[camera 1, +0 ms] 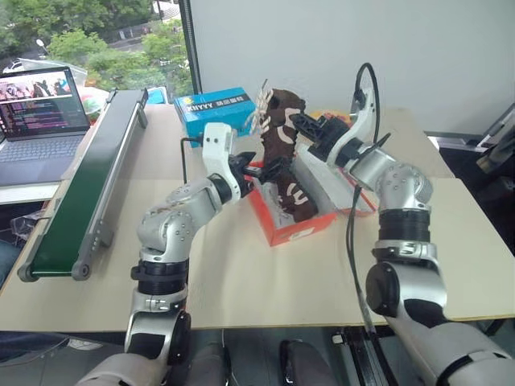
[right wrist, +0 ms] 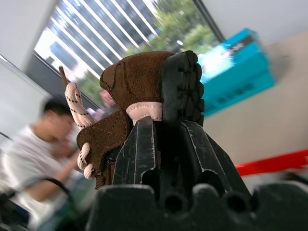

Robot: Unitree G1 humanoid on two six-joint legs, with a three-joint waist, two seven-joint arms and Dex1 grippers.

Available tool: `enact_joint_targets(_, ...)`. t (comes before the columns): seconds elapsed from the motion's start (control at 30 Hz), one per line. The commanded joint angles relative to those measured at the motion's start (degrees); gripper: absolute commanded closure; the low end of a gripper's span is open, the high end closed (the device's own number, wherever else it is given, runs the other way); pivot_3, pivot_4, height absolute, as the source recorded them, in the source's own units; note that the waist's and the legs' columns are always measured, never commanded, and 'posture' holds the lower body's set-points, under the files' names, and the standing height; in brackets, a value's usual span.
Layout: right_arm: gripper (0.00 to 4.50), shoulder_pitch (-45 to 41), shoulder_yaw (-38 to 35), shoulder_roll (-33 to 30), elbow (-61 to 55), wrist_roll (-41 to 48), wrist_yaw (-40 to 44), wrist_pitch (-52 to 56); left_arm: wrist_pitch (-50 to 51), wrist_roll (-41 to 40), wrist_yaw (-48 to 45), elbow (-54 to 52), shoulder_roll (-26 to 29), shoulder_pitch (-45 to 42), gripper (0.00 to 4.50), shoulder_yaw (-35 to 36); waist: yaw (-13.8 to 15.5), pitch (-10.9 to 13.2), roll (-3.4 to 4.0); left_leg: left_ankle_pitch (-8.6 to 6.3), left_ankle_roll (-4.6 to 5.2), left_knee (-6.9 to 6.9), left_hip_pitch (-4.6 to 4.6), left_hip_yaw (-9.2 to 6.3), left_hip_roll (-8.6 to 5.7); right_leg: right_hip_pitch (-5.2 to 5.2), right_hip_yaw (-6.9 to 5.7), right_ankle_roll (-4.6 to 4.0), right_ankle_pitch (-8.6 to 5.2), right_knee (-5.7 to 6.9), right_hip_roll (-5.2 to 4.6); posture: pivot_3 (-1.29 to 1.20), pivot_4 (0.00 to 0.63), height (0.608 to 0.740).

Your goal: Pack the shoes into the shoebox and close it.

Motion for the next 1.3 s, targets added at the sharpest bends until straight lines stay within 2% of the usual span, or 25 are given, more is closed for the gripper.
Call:
enact_joint_targets(0.03,4.25,-3.3,9.6,-3.9,2.5,-9.9,8.4,-7.1,-4.7,5.9,-1.9,-1.5,8.2,1.6,0.02,-0.7,-0.5,0.0,0.00,0.00,0.00,-0.01,0.02,0.00,0.01,0.00,0.02,0.00,0.00,0.00,0.02,0.00,0.150,0.740)
enact_joint_targets(0.13,4.25,-4.2,12.3,-3.7,8.5,-13.6,12.3,-10.9,-6.6,7.5,-3.6,-0.3,14.5,4.4,0.02,1.8,-1.0,0.0,0.01,0.00,-0.01,-0.08,0.06,-0.01,0.02,-0.01,0.05,-0.01,0.00,0.00,0.07,0.00,0.150,0.740)
enact_joint_targets(0.23,4.25,-5.3,11.8,-2.4,15.6,-15.2,14.0,-14.1,-7.4,7.9,-4.0,-0.4,17.3,6.3,0.02,3.7,-1.0,0.0,0.01,0.01,-0.01,-0.07,0.04,0.00,0.04,-0.01,0.05,0.00,0.00,0.02,0.02,0.00,0.150,0.740)
enact_joint_targets(0.53,4.25,-6.7,11.9,-0.1,31.9,-21.2,16.1,-22.6,-6.9,7.8,-2.4,-3.7,15.2,9.2,0.02,4.0,0.2,0.0,0.01,0.00,-0.02,-0.03,0.14,0.10,0.02,0.15,-0.03,0.02,0.02,0.01,-0.07,0.00,0.150,0.740)
enact_joint_targets(0.77,4.25,-10.7,13.9,-2.2,30.7,-25.4,17.9,-23.3,-6.1,8.1,-1.5,-6.0,14.4,12.1,0.02,4.3,0.2,0.0,0.02,0.00,-0.03,-0.06,0.28,0.09,0.03,0.19,0.05,0.01,0.02,0.03,-0.06,0.00,0.150,0.740)
enact_joint_targets(0.93,4.25,-14.1,14.2,-3.2,25.3,-25.8,20.8,-18.1,-5.7,7.6,-0.7,-7.8,13.8,13.4,0.02,4.6,0.4,0.0,0.02,0.00,-0.02,-0.08,0.25,0.06,0.03,0.16,0.06,0.01,0.02,0.04,-0.09,0.00,0.150,0.740)
enact_joint_targets(1.13,4.25,-15.1,8.2,-1.4,19.0,-16.3,26.3,-2.9,-5.5,7.5,0.3,-9.1,13.1,14.8,0.02,4.9,0.3,0.0,0.02,0.00,-0.02,-0.09,0.06,-0.04,0.06,0.01,0.02,0.00,0.03,0.13,-0.07,0.00,0.150,0.740)
enact_joint_targets(1.3,4.25,-15.8,3.9,-1.1,17.6,-12.4,25.1,3.4,-5.3,7.3,0.6,-10.1,13.0,15.8,0.02,5.3,0.4,0.0,0.02,-0.01,-0.01,-0.06,0.07,-0.01,0.04,0.03,0.00,-0.01,0.04,0.08,-0.08,0.00,0.150,0.740)
